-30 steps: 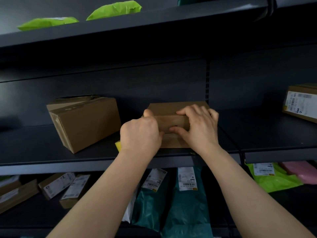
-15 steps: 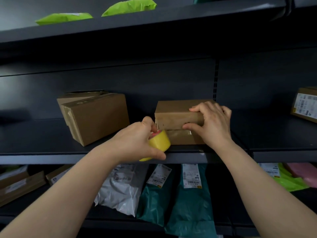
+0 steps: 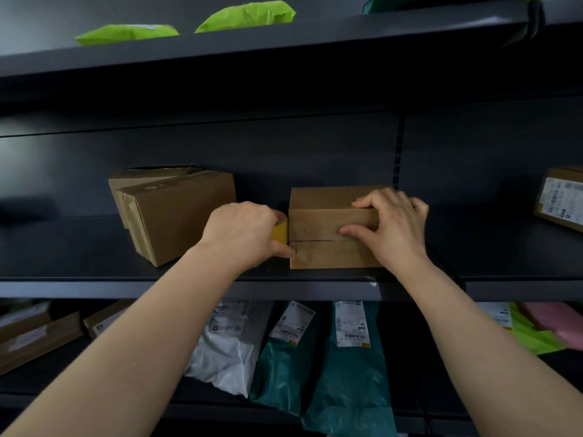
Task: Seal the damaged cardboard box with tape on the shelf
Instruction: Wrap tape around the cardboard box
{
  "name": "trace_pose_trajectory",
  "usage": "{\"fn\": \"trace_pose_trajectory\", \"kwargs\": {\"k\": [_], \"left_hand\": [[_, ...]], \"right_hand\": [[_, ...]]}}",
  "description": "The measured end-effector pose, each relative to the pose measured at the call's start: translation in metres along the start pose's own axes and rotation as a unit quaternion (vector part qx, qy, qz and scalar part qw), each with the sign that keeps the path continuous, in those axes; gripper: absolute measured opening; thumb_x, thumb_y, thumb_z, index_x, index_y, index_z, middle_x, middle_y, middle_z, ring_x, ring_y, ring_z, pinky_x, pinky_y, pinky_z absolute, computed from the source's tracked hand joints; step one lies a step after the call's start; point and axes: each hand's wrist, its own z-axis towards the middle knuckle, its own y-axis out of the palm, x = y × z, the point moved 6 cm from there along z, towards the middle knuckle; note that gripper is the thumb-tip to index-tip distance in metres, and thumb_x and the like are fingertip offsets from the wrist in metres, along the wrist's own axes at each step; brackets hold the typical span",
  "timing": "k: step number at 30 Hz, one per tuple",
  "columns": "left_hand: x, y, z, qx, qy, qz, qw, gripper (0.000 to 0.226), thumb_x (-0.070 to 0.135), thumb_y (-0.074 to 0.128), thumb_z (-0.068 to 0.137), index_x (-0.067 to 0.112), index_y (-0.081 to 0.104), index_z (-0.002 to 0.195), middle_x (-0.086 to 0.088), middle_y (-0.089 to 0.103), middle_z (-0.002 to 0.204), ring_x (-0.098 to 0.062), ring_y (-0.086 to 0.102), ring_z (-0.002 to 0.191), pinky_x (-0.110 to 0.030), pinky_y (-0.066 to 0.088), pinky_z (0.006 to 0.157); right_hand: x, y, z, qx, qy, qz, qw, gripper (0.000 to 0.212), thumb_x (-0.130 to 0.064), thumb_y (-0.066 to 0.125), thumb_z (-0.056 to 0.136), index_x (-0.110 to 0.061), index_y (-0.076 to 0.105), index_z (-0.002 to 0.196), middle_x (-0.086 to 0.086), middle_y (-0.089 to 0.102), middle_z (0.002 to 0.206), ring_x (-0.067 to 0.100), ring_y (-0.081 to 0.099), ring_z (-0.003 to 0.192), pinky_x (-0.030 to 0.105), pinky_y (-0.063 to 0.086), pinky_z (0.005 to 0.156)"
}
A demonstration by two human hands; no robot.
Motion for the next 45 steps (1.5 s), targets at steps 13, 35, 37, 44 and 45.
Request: {"fn": "trace_pose_trajectory", "kwargs": {"k": [13, 35, 37, 44, 45], "left_hand": [[-0.026, 0.026, 0.008, 0.06, -0.06, -0.019, 0.996, 0.067, 0.073, 0.052, 0.082, 0.021, 0.064, 0.122, -0.005, 0.068, 0.109, -0.026, 0.064, 0.099, -0.033, 0.048, 0.07], [0.009, 0.03, 0.007, 0.088, -0.033, -0.084, 0.992, 0.051, 0.071, 0.05, 0.083, 0.022, 0.047, 0.072, 0.003, 0.058, 0.076, -0.017, 0.054, 0.067, -0.029, 0.04, 0.057], [0.013, 0.03, 0.001, 0.061, 0.027, -0.165, 0.984, 0.049, 0.077, 0.056, 0.075, 0.029, 0.047, 0.075, 0.009, 0.054, 0.071, -0.014, 0.057, 0.068, -0.029, 0.041, 0.055], [0.035, 0.025, -0.019, -0.028, 0.163, -0.17, 0.971, 0.054, 0.076, 0.061, 0.074, 0.033, 0.061, 0.106, 0.008, 0.066, 0.085, -0.017, 0.063, 0.083, -0.031, 0.045, 0.065], [0.027, 0.023, -0.016, -0.008, 0.145, -0.125, 0.981, 0.065, 0.079, 0.057, 0.074, 0.034, 0.059, 0.121, 0.004, 0.069, 0.092, -0.019, 0.064, 0.089, -0.031, 0.046, 0.067]], "right_hand": [[0.002, -0.001, 0.0, -0.004, -0.012, 0.01, 1.0, 0.061, -0.067, 0.075, 0.056, -0.026, 0.062, 0.099, -0.015, 0.06, 0.105, 0.009, 0.05, 0.103, 0.026, 0.016, 0.089], [-0.075, 0.034, -0.005, -0.026, -0.031, -0.006, 0.999, 0.055, -0.058, 0.026, 0.093, -0.024, 0.063, 0.114, -0.004, 0.064, 0.118, 0.021, 0.052, 0.117, 0.052, 0.004, 0.116], [-0.058, 0.027, -0.003, -0.007, -0.027, 0.043, 0.999, 0.045, -0.057, 0.035, 0.091, -0.024, 0.064, 0.099, -0.006, 0.065, 0.106, 0.018, 0.054, 0.106, 0.048, 0.008, 0.115], [-0.019, 0.015, 0.002, -0.001, 0.005, 0.156, 0.988, 0.034, -0.046, 0.044, 0.09, -0.017, 0.059, 0.081, -0.01, 0.066, 0.095, 0.014, 0.056, 0.096, 0.037, 0.009, 0.114], [-0.019, 0.015, 0.002, -0.002, 0.003, 0.155, 0.988, 0.032, -0.045, 0.044, 0.09, -0.018, 0.058, 0.08, -0.008, 0.066, 0.094, 0.015, 0.056, 0.095, 0.038, 0.01, 0.114]]}}
